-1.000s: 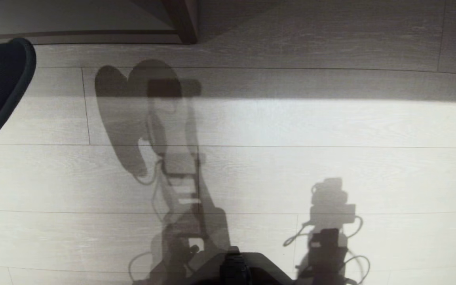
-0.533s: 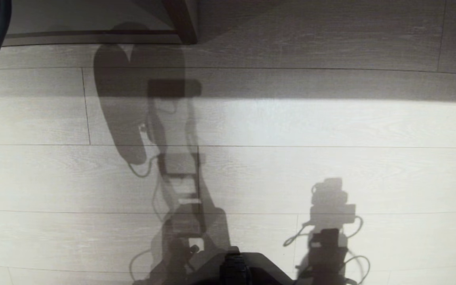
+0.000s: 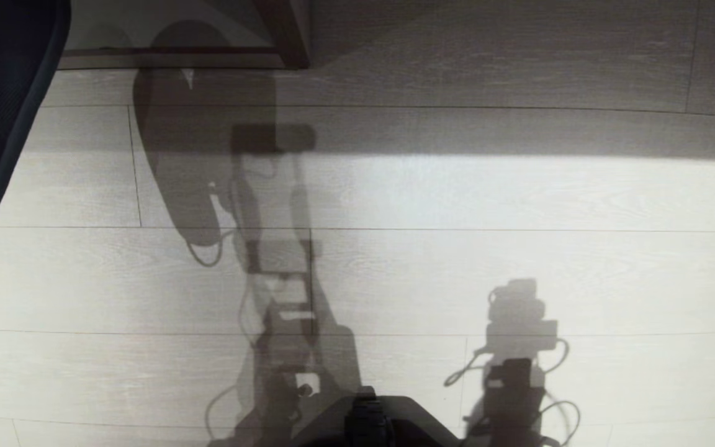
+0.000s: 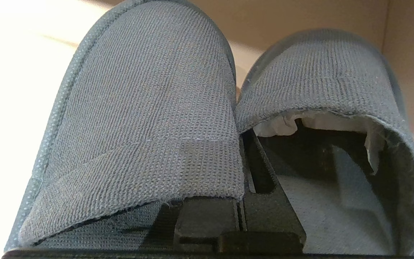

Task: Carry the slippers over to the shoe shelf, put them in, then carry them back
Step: Place the slippers into the shoe cabinet

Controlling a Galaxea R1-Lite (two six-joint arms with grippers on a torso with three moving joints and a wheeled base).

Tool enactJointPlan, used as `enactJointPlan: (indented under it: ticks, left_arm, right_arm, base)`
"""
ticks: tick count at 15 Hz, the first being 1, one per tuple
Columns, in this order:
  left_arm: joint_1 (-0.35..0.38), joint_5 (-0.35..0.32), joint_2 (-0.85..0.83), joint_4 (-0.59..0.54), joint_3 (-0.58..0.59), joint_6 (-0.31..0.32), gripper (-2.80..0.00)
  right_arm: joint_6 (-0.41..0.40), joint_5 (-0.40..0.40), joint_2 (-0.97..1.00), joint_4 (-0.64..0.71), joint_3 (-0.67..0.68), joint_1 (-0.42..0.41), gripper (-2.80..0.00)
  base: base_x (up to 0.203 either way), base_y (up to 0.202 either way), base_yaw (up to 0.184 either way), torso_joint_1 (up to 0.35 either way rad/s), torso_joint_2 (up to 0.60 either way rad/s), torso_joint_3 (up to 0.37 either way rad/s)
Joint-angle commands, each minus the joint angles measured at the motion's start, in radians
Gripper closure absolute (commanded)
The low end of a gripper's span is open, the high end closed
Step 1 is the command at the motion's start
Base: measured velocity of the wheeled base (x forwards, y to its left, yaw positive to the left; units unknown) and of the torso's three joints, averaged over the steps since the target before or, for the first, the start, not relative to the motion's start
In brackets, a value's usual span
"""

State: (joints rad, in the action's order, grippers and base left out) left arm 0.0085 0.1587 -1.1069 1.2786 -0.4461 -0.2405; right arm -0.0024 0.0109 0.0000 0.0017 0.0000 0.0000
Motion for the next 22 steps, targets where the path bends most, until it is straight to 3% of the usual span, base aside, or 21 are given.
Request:
enactJointPlan:
  ticks: [1,4,13,16,22]
  left_arm:
    - [0.0,0.0,-0.135,0.061,-0.075,-0.008,0.0]
    - [-0.013,-0.002,-0.227,0.242,-0.124,-0.01,0.0]
    - [-0.015,0.05,-0.408,0.251,-0.365,-0.024,0.0]
    - [-0.015,0.094,-0.493,0.251,-0.484,-0.032,0.0]
    - [-0.052,0.1,-0.59,0.251,-0.647,-0.04,0.0]
  right_arm:
    - [-0.001,0.0,-0.002,0.0,0.0,0.0,0.0]
    - [-0.001,0.0,-0.002,0.0,0.0,0.0,0.0]
    - [-0.001,0.0,-0.002,0.0,0.0,0.002,0.0]
    - [-0.001,0.0,0.0,0.0,0.0,0.0,0.0]
    - [-0.001,0.0,0.0,0.0,0.0,0.0,0.0]
  base:
    - [0.0,0.0,0.0,0.0,0.0,0.0]
    - [0.0,0.0,0.0,0.0,0.0,0.0]
    - [0.0,0.0,0.0,0.0,0.0,0.0]
    - [0.0,0.0,0.0,0.0,0.0,0.0]
    - [0.0,0.0,0.0,0.0,0.0,0.0]
